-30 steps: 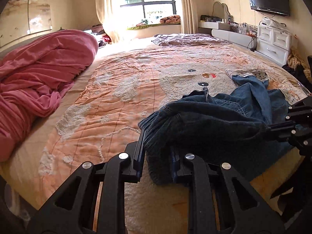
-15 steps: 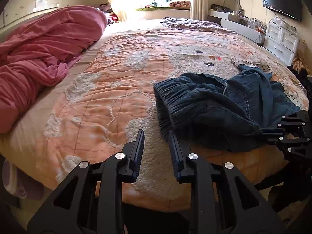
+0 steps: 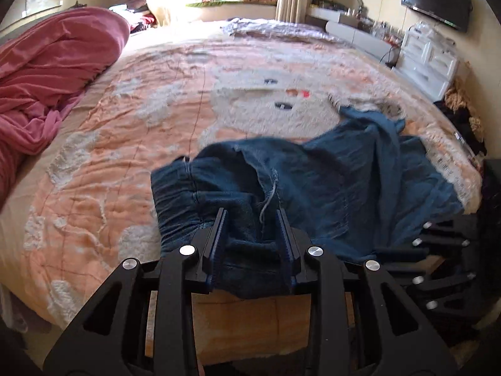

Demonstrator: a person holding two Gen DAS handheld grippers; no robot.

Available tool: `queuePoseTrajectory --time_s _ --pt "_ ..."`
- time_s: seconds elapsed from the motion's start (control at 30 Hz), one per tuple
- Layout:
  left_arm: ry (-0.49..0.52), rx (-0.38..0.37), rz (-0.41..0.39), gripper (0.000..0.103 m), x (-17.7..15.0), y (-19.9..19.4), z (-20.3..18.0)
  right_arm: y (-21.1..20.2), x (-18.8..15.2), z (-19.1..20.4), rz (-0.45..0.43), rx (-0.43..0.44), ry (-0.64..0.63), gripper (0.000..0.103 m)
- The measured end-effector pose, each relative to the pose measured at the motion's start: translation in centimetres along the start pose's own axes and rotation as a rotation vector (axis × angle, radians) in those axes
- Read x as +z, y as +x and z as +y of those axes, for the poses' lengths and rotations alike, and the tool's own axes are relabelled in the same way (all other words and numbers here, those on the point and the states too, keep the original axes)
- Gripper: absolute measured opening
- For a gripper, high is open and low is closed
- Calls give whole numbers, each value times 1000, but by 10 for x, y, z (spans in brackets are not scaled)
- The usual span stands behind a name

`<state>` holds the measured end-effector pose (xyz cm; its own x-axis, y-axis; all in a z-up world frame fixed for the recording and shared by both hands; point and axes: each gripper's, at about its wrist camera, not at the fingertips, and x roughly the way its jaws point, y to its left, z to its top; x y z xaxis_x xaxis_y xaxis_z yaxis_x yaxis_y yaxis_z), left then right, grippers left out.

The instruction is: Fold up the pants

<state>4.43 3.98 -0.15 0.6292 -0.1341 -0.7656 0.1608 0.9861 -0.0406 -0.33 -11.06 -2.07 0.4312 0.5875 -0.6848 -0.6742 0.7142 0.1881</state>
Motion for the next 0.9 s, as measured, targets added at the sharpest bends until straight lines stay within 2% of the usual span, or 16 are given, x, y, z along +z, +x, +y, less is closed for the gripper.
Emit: queuePoseTrajectory --time_s 0.1,0.2,0.3,0.4,0.5,0.53,0.57,0.67,0.8,0.9 --pt "-15 -23 28 23 -16 10 7 -18 2 -2 -39 5 23 21" --pt "0 -28 25 23 -26 10 8 -31 11 -5 -86 -25 49 34" --pt "-9 -35 21 23 -28 11 9 -26 24 -10 -91 -68 61 38" --pt "-7 -33 18 23 -27 11 8 -8 36 -19 -54 -102 90 42" --pt "-6 -34 14 23 -28 11 8 18 35 -28 51 -188 104 45" --pt "-8 -35 12 23 -28 11 8 29 31 -33 94 -199 128 45" --pt "-11 -39 11 23 -28 12 8 33 29 -38 101 -190 149 45" --pt "-8 -33 -4 23 -28 11 7 31 27 -40 61 -172 169 46" --pt "-14 -27 -31 23 -26 1 5 2 28 -43 -37 -122 195 47" --pt "-27 -44 -57 30 -22 -15 -1 -22 28 -51 -72 -162 215 54"
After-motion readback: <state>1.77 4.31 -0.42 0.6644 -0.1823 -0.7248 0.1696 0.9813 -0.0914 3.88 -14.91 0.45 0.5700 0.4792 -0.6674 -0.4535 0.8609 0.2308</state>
